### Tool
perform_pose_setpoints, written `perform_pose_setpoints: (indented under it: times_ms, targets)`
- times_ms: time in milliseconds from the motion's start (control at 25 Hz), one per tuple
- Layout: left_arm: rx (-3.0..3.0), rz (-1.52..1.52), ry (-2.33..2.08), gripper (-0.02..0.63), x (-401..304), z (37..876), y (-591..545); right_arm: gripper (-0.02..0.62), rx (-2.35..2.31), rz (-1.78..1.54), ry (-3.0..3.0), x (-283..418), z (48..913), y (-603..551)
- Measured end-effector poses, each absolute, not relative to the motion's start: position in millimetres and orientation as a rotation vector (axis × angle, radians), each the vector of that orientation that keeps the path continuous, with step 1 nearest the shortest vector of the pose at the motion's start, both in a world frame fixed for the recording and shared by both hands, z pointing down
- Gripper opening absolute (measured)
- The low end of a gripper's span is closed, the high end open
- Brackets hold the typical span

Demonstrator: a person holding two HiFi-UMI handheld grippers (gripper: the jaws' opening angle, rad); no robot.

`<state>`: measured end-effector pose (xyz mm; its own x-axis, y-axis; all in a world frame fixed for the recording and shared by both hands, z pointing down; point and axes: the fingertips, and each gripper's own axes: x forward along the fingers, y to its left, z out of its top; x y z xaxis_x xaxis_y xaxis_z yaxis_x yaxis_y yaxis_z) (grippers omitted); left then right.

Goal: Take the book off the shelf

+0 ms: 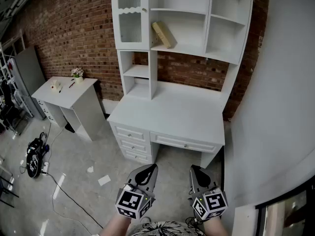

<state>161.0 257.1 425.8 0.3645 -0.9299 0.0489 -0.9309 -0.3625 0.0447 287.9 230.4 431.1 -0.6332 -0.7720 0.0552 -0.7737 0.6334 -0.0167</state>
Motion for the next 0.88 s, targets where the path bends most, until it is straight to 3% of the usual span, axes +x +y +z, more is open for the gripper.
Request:
perform_pose_setpoints:
  times_ms: [520,880]
  targets:
    - [2.564,0.029,-1.682,0.012,149.6,429.2,245.3,0.006,1.356,0.122,-2.788,272.8,435.5,220.5]
    - [2.528,0.037,-1.712,0.012,70.2,440.8,237.6,0.008,1.371,0.119,-2.766,202.0,444.1,209.0]
